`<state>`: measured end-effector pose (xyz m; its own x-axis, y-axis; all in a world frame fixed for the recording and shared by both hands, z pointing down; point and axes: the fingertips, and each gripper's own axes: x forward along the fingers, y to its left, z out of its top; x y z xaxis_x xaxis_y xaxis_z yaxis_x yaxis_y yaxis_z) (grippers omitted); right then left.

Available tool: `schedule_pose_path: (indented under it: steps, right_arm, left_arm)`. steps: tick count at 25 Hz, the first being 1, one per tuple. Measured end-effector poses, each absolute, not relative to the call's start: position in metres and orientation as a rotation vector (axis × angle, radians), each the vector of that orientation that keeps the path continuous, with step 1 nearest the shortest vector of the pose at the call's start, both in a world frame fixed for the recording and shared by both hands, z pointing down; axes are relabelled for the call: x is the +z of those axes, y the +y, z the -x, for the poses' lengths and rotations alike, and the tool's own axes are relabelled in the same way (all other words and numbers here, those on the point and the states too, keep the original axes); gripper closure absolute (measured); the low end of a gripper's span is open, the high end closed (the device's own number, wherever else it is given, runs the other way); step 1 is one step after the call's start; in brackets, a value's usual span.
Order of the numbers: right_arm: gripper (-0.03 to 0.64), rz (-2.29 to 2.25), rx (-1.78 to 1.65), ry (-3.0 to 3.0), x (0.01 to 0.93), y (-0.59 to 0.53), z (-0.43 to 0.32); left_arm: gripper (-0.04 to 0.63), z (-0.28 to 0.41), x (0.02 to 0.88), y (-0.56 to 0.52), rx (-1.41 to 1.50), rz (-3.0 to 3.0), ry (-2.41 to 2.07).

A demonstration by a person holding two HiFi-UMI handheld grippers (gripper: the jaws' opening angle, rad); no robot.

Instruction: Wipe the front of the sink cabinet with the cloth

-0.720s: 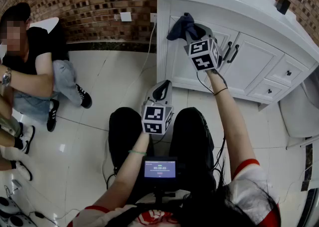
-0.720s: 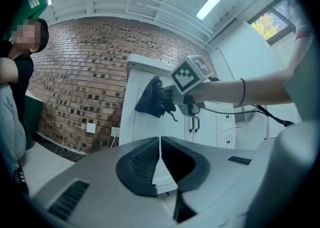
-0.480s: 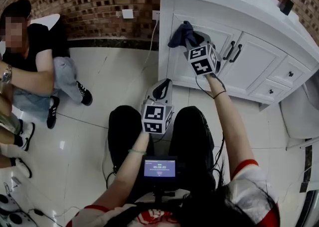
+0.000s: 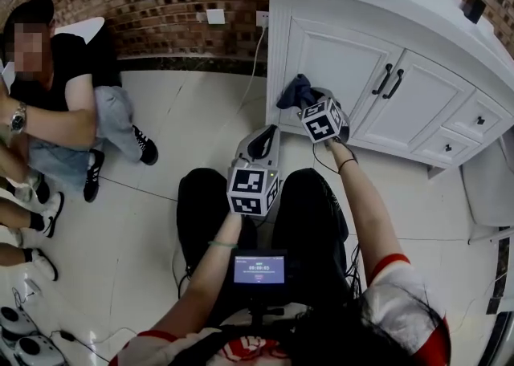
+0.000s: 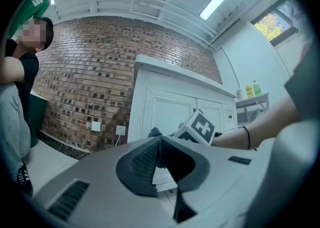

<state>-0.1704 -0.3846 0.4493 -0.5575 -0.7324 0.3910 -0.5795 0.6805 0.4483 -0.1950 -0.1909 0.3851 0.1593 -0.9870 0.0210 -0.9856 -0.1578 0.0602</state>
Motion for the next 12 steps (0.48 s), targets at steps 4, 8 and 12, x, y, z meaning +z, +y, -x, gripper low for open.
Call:
schedule_pose_path:
  steps: [4,8,12]
  right_arm:
    - [0.508,-0.977,-0.250,-2.297,0.502,-0.384,0.171]
    - [0.508,-0.964,-0.154,-2.247,0.541,-0.384,0.170]
    - [0.508,-0.930,-0.136,-2.179,0.568,-0.384,0.167]
  left_arm:
    - [0.552,0.196,0.389,-0.192,-0.024,-2.349,-2.004]
    - [0.551,0.200,0.391,-0.192,-0.030,-2.343,-2.002]
    - [0.552,0.206,0.391,-0.194,-0.053,-2.330,-2.002]
